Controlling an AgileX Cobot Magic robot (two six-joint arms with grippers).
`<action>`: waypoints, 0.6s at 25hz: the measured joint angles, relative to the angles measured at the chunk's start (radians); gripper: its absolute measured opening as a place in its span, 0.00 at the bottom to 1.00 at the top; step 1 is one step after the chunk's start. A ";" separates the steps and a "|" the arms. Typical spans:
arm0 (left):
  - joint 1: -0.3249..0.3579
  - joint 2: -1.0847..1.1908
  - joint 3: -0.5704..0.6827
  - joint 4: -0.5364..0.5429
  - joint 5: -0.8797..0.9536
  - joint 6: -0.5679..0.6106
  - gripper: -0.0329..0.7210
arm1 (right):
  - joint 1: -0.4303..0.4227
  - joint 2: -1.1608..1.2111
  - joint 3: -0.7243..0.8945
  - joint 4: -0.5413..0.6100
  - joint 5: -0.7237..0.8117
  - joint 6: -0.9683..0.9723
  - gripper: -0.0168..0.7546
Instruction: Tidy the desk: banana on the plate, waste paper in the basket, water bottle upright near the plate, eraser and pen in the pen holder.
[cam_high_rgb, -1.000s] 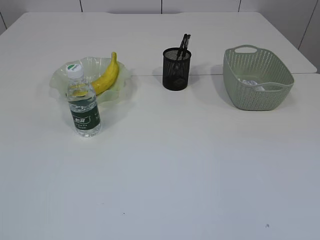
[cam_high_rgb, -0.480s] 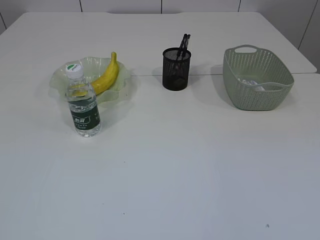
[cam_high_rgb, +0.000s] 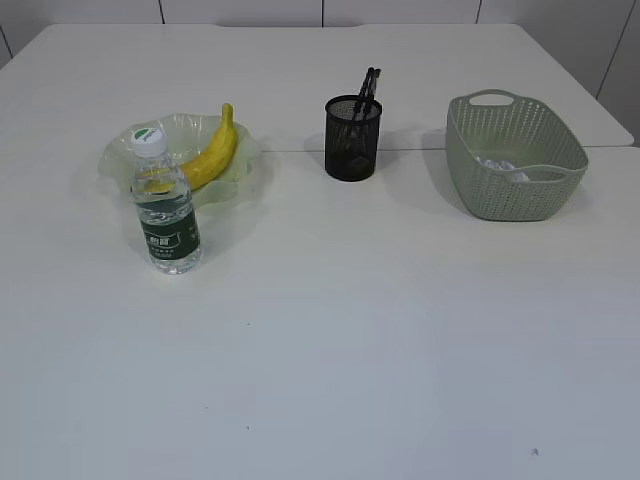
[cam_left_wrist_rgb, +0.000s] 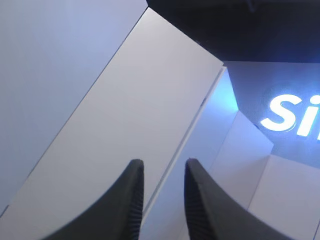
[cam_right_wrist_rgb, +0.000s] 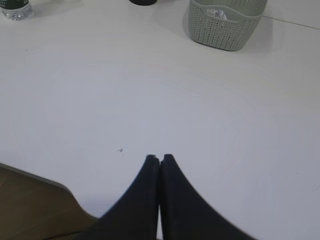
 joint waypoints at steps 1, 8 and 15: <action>0.000 0.000 0.000 0.000 -0.012 0.019 0.30 | 0.000 0.000 0.000 0.000 0.000 0.000 0.01; 0.000 0.000 0.059 0.000 -0.041 0.077 0.30 | 0.000 0.000 0.000 0.000 0.000 0.000 0.01; 0.000 0.000 0.151 -0.006 0.020 0.080 0.30 | 0.000 0.000 0.000 0.000 0.000 0.000 0.01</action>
